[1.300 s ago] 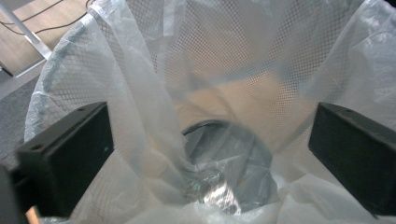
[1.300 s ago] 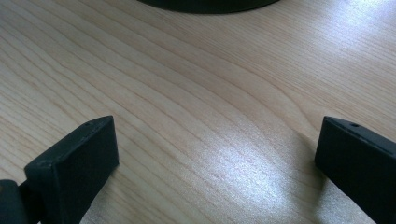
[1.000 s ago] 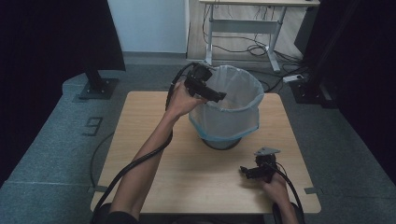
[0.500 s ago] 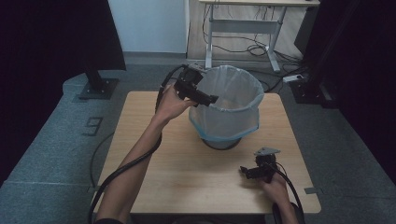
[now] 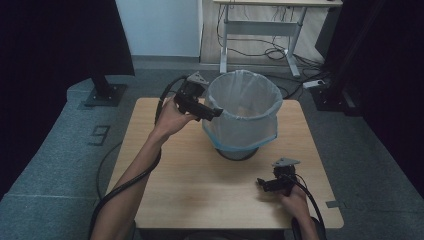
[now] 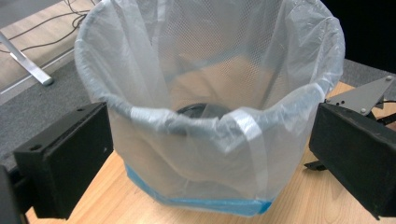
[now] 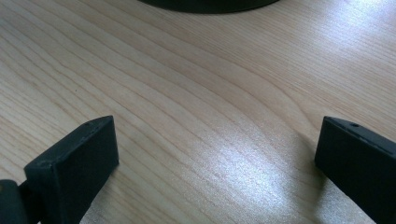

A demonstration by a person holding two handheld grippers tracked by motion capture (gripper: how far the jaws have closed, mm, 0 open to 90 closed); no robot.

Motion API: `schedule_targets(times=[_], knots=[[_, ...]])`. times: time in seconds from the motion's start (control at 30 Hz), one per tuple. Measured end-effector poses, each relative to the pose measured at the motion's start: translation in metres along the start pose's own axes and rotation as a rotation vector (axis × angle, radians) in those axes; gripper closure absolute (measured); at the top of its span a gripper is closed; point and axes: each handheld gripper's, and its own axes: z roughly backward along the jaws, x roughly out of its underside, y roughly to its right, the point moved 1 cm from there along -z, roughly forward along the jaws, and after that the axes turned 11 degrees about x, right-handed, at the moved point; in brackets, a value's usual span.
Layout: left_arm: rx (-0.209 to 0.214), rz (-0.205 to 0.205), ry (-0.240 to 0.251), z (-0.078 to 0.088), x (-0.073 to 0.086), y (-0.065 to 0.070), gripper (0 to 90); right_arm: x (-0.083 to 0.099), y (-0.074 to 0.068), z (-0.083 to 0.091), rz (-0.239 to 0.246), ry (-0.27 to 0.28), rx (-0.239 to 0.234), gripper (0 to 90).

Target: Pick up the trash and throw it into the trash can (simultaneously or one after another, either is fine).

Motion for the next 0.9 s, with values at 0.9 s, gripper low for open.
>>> schedule_targets(times=[0.9], knots=[[-0.045,0.026,0.055,0.038,0.054,-0.009,0.0,0.000,0.000,0.000,0.000,-0.001,0.001,0.0]])
